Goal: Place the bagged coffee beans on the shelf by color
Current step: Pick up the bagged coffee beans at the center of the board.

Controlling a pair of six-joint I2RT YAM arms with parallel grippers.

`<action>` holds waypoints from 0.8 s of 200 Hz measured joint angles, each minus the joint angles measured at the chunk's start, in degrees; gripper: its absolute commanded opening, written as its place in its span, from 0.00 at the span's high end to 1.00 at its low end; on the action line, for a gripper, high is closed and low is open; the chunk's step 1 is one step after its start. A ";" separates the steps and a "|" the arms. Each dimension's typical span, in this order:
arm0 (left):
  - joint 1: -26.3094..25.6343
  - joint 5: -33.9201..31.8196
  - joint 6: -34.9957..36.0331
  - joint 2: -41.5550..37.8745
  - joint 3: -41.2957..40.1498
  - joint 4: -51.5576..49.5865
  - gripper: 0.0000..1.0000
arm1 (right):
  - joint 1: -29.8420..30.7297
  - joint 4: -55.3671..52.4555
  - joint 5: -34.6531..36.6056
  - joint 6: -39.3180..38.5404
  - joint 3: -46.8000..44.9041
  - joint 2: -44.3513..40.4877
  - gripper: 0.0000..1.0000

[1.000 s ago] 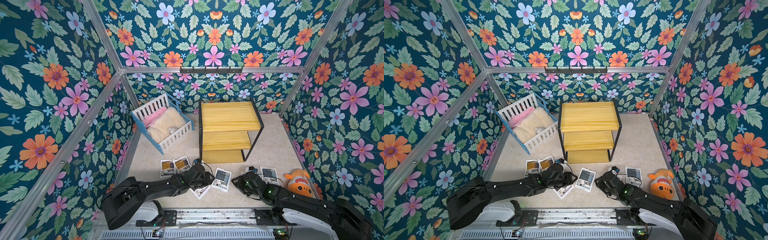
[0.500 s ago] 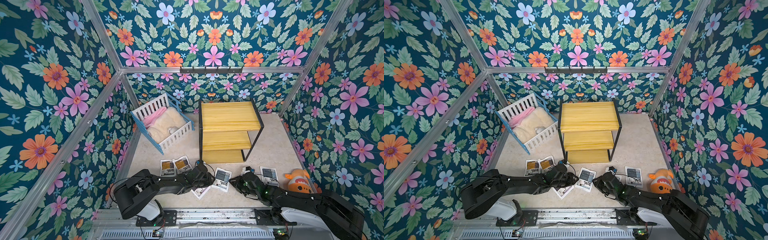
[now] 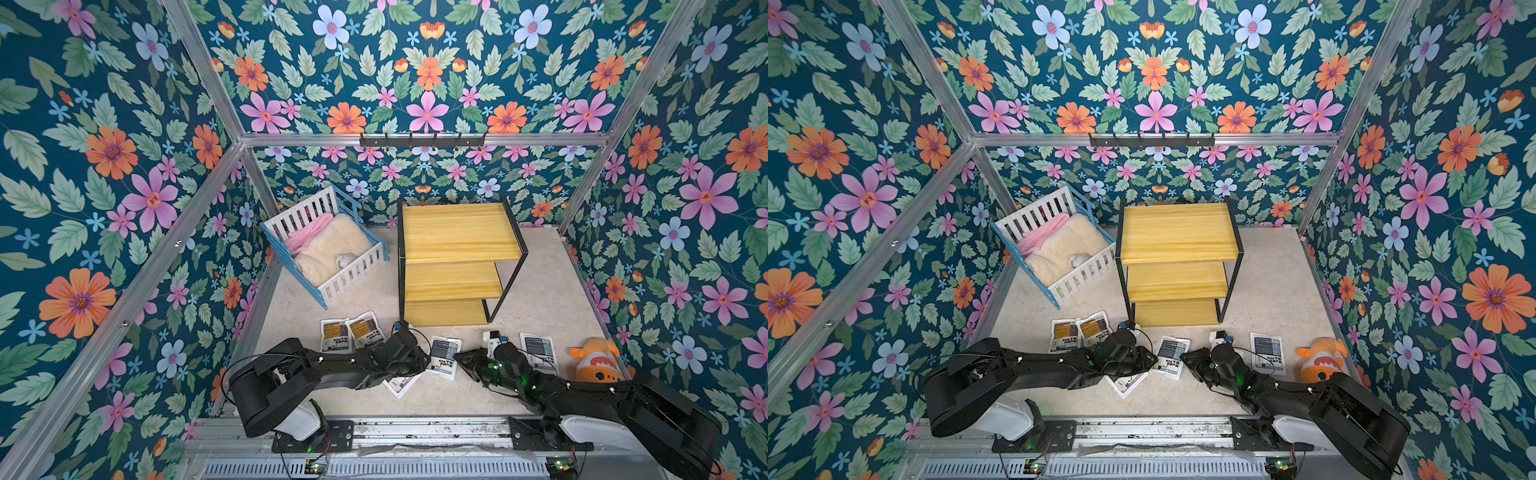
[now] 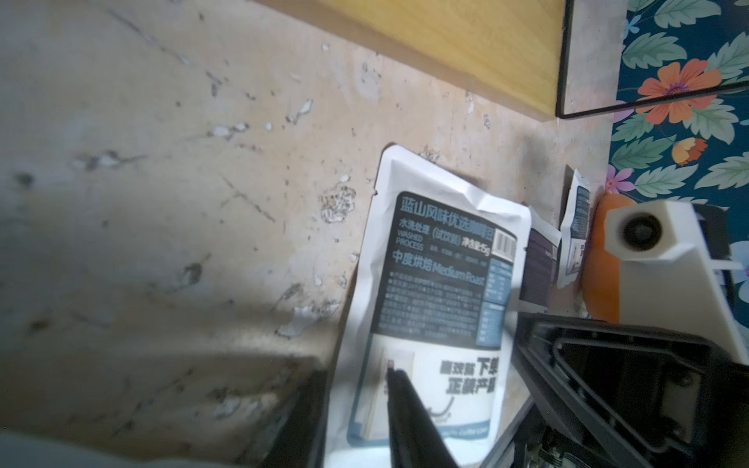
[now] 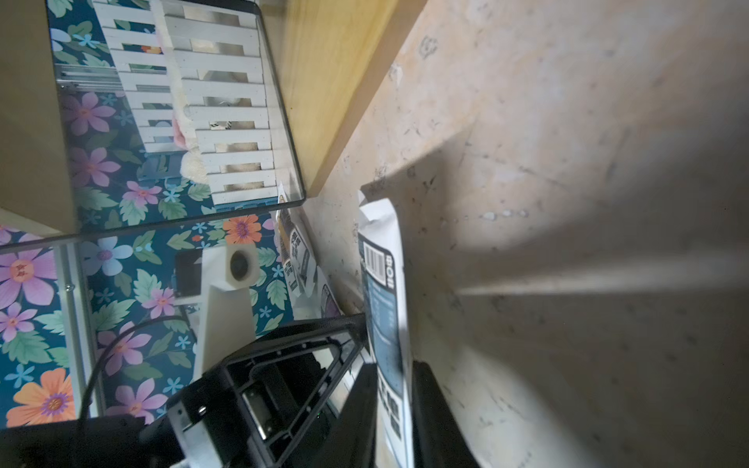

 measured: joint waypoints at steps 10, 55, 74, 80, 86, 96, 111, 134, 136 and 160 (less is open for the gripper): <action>0.00 -0.02 0.09 -0.17 0.04 -0.37 0.69 | -0.26 0.87 -0.22 0.00 0.00 0.44 0.78; 0.00 -0.09 0.26 -0.44 0.11 -1.16 0.69 | -1.03 2.84 -1.66 -0.02 0.02 2.27 0.89; 0.00 -0.26 0.63 -0.72 0.15 -1.66 0.69 | -1.09 3.26 -1.99 -0.04 0.11 2.47 1.00; 0.00 -0.33 0.66 -0.96 0.15 -2.05 0.69 | -1.09 3.28 -2.10 0.02 0.15 2.36 1.00; 0.00 -0.50 0.70 -1.25 0.13 -2.51 0.68 | -1.09 3.28 -2.12 -0.11 0.17 2.12 1.00; 0.00 -0.74 1.05 -2.08 0.13 -3.65 0.65 | -1.11 3.17 -2.14 -0.17 0.20 1.49 1.00; 0.00 -1.11 1.14 -4.68 0.20 -5.97 0.49 | -1.22 1.90 -2.58 -0.20 0.44 -0.92 1.00; -0.02 -2.99 1.44 -14.82 1.33 -12.46 0.26 | -1.46 -5.88 -3.06 -1.49 2.32 -10.45 1.00; -0.02 -3.26 1.49 -15.93 1.51 -13.20 0.25 | -1.46 -6.95 -3.06 -1.68 2.58 -11.58 1.00; 0.00 -8.00 2.84 -31.82 5.40 -23.15 0.21 | -3.28 -25.16 -6.05 -5.77 8.81 -29.07 1.00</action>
